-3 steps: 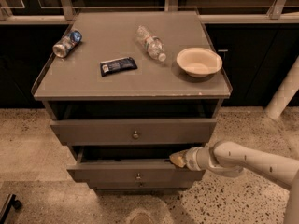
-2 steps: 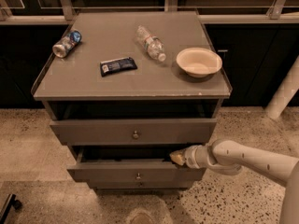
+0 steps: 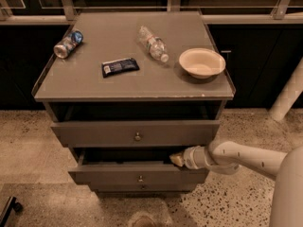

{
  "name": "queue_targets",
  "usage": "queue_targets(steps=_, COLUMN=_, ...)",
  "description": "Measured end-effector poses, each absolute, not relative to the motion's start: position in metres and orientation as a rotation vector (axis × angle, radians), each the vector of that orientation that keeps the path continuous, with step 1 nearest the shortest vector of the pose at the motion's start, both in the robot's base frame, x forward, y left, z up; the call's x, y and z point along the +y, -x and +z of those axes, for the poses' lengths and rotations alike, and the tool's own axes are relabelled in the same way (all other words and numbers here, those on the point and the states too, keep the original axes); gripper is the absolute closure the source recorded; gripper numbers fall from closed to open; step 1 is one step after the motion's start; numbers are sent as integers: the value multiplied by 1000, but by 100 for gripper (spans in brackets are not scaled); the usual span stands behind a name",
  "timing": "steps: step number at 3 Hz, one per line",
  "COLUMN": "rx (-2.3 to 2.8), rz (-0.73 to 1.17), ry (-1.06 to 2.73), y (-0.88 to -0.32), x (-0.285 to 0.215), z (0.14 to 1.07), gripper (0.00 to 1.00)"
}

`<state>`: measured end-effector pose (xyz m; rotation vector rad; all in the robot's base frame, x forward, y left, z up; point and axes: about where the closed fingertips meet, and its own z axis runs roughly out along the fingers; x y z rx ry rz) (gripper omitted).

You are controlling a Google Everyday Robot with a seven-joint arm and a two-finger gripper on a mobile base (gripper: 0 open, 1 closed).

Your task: Open middle drawer

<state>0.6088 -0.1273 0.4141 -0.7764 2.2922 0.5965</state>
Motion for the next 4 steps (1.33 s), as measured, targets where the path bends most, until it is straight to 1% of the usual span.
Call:
queue_targets(steps=2, rx=2328, rz=662, ry=838, y=-561, x=-123, z=401, gripper=100)
queue_targets(steps=3, rx=2328, rz=663, ry=839, y=-559, x=-123, z=402, gripper=100)
queue_targets(steps=4, rx=2307, rz=671, ry=856, y=-537, x=-130, z=415, gripper=100)
